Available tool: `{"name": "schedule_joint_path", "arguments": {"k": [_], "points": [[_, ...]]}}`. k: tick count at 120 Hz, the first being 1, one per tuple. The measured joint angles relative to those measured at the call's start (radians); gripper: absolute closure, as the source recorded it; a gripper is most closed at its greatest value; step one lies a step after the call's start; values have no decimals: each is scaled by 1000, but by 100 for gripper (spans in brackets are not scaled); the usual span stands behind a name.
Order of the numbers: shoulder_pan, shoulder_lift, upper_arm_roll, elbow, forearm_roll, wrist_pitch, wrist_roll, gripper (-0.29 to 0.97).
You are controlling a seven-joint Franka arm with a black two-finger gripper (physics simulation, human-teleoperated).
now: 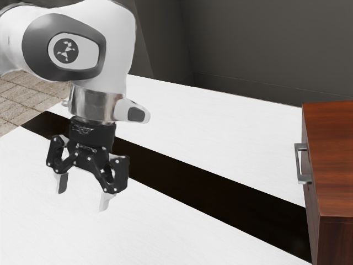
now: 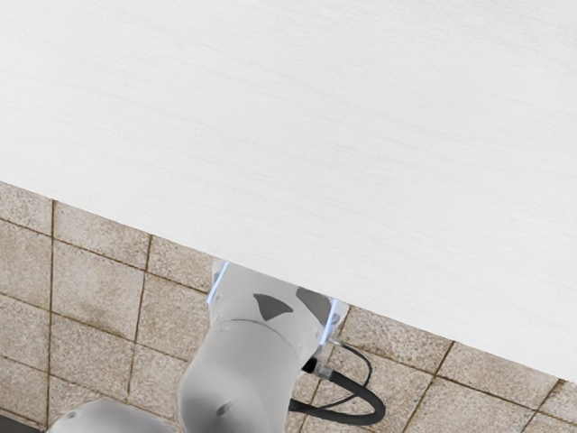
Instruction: Pull the drawer handle with one arm to open the drawer
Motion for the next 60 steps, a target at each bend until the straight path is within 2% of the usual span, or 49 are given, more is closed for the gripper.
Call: {"name": "schedule_joint_path", "arguments": {"k": [16,36,47,54,60], "points": [[18,-5,49,-30,-34,271,-227,0],[-9,29,37,-14,-34,431,-461,0],[5,106,-2,59,-36,497,-552,0],[65,131,-87,74,-35,544,-591,0],[22,148,-68,77,-29,590,-622,0]]}}
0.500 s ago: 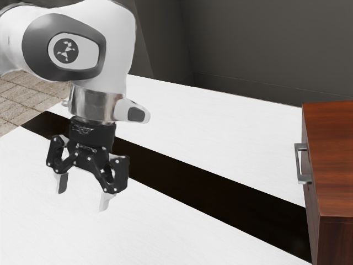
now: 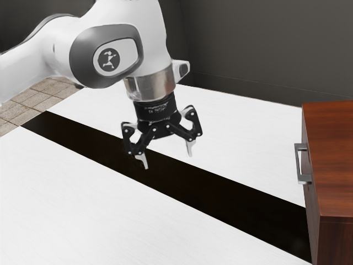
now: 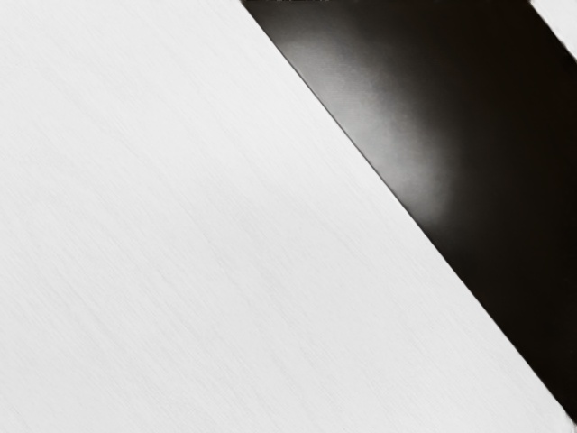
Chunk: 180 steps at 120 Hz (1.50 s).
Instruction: Pull the drawer handle with one arm to open the drawer
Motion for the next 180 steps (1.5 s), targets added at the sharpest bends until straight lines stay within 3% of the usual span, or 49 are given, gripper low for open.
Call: {"name": "schedule_joint_path", "arguments": {"k": [8,21,65,104,180], "points": [[-74,31,44,4,4,60,-32,0],[-121,75,45,8,6,158,-65,0],[-116,174,-7,54,2,359,-105,0],[-112,198,-41,53,-8,431,-117,0],[-87,208,-47,16,-37,527,79,0]]}}
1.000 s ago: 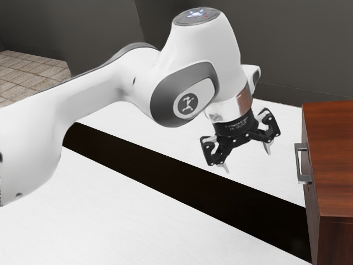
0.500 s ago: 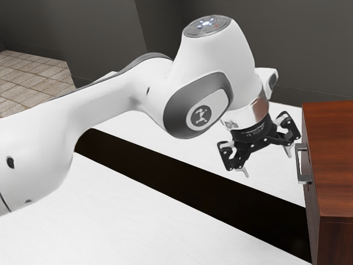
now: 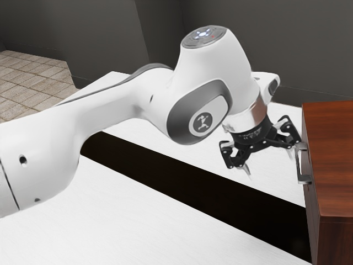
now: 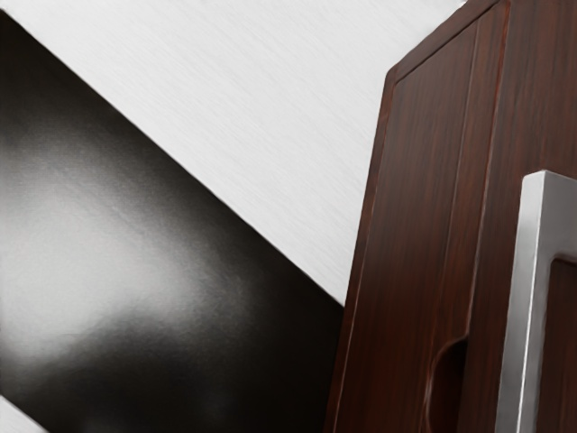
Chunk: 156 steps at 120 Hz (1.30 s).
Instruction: Pull the drawer handle with one arm to open the drawer
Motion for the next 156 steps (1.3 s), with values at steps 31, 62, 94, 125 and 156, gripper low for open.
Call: {"name": "schedule_joint_path", "arguments": {"k": [31,62,94,125,156], "points": [[2,16,-16,4,0,28,47,1],[13,48,-34,19,0,57,79,1],[18,43,-32,7,11,72,99,34],[27,26,-24,-16,15,76,111,54],[31,-25,-17,-77,23,78,120,60]]}}
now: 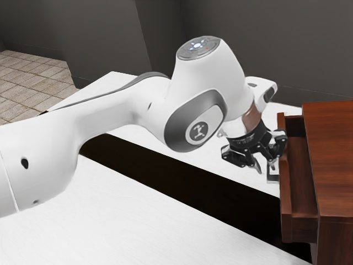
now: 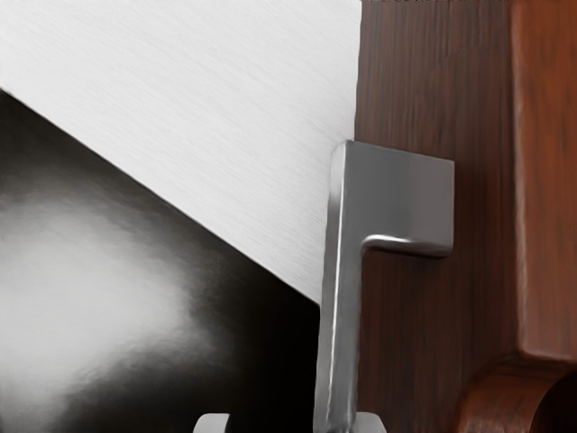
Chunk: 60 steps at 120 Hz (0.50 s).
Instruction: Pull the drawer handle with one arm to open the drawer
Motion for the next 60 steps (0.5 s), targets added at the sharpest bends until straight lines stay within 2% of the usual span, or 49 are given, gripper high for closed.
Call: {"name": "schedule_joint_path", "arguments": {"k": [60], "points": [[19,-25,3,-27,23,0,6,61]]}}
